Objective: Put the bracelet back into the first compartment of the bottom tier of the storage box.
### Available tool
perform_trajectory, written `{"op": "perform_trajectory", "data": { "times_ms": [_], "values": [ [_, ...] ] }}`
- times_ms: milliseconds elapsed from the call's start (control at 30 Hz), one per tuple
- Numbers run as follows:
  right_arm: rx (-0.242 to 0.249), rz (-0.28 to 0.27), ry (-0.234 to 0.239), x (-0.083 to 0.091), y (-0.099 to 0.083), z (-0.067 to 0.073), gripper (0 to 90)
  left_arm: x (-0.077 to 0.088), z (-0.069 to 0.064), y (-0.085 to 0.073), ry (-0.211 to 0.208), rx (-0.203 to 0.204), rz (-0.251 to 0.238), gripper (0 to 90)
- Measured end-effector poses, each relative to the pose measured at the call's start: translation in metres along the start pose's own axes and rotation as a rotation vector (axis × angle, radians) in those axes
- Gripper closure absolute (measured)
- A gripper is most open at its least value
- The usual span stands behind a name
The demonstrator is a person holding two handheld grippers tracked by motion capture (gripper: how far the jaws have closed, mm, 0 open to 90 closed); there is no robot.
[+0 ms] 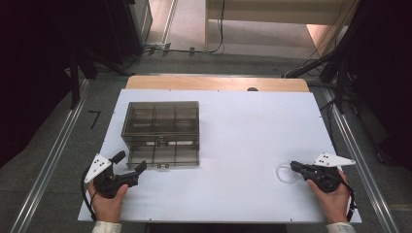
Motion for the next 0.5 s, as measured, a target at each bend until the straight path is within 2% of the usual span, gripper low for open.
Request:
{"op": "perform_trajectory", "data": {
  "times_ms": [133,433,500],
  "values": [
    [0.022,-0.065,0.008,0.007,0.011,0.005,84.4,0.001,-0.001,0.0,0.008,-0.015,-0.003,6.2],
    [0.043,-0.155,0.021,0.017,0.027,0.013,84.4,0.001,-0.002,0.0,0.005,-0.021,-0.003,6.3],
    [0.047,-0.186,0.034,0.02,0.032,0.016,84.4,0.001,-0.002,0.0,0.005,-0.023,-0.005,11.4]
  ]
}}
Point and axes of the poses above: each handheld gripper's, and its own axes: x roughly backward along the jaws, y roughly out of its top, z roughly to its left, the point moved 8 cm from there along -x, roughly forward along the jaws, and after that the axes turned 6 degrees about x, right-handed, at the moved point
